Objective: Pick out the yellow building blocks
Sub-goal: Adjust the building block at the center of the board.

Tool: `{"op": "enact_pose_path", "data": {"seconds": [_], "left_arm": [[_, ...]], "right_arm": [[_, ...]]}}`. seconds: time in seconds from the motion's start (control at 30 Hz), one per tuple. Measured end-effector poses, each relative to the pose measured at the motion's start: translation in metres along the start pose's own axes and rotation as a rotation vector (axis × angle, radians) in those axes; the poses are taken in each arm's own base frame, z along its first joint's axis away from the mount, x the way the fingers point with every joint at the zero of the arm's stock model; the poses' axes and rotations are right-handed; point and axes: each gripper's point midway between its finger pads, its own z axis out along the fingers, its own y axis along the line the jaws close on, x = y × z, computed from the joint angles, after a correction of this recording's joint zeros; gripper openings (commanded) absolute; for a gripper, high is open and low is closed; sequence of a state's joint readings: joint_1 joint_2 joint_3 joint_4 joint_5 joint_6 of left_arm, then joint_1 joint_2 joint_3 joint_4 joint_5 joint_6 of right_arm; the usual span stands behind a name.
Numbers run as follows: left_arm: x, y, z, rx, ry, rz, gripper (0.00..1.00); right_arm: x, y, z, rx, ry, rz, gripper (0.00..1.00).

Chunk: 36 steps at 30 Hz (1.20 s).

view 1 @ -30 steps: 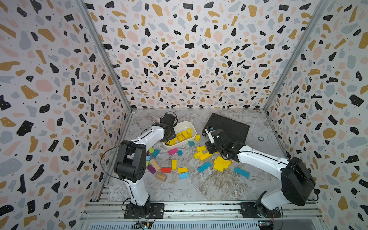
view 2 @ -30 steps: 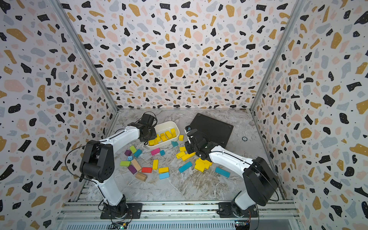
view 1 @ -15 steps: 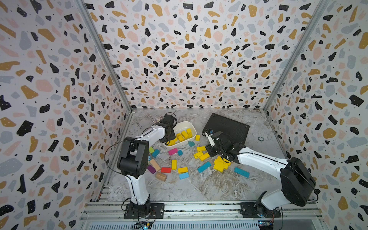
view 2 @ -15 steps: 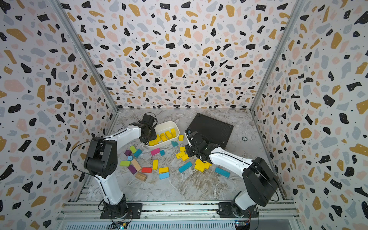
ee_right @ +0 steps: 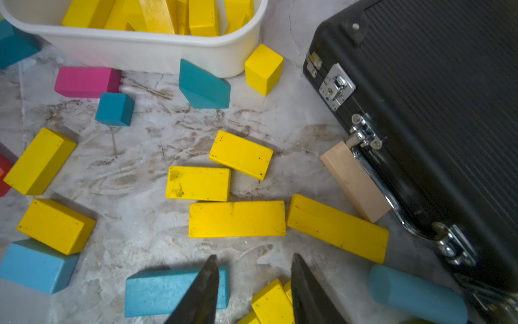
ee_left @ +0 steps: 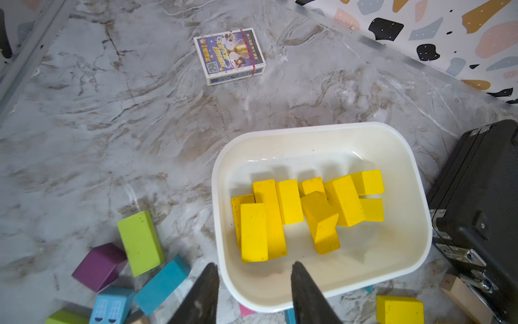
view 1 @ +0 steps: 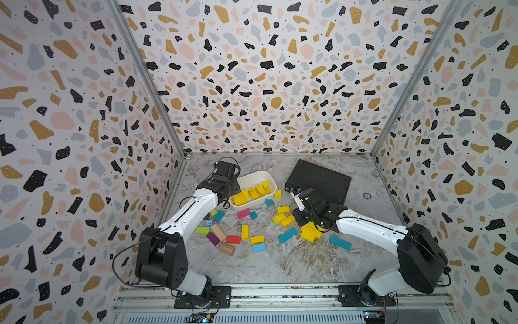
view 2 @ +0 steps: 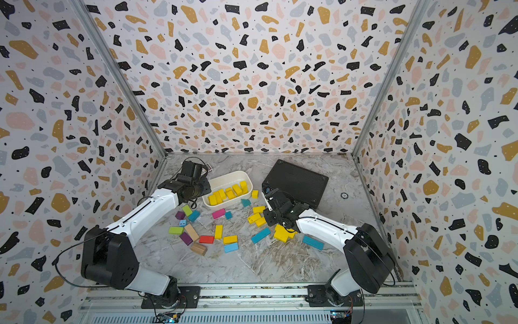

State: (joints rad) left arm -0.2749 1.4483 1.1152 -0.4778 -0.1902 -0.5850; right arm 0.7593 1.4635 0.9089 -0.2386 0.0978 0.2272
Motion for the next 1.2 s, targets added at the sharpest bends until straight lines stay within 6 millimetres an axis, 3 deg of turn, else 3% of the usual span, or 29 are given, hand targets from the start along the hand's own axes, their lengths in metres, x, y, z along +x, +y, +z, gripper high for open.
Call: {"op": "enact_pose_path", "data": {"seconds": [0.33, 0.67, 0.87, 1.2], "left_arm": [[0.030, 0.023, -0.014, -0.010, 0.008, -0.038, 0.42], [0.009, 0.029, -0.034, -0.018, -0.117, -0.100, 0.42], [0.009, 0.030, -0.034, -0.020, -0.120, -0.109, 0.42], [0.011, 0.032, -0.032, -0.028, -0.118, -0.110, 0.42]], "right_arm": [[0.047, -0.009, -0.004, 0.033, 0.160, 0.023, 0.43], [0.077, 0.001, -0.006, -0.025, 0.285, 0.048, 0.44], [0.092, 0.003, 0.002, -0.031, 0.369, 0.042, 0.46], [0.101, 0.002, -0.003, -0.024, 0.424, 0.005, 0.50]]}}
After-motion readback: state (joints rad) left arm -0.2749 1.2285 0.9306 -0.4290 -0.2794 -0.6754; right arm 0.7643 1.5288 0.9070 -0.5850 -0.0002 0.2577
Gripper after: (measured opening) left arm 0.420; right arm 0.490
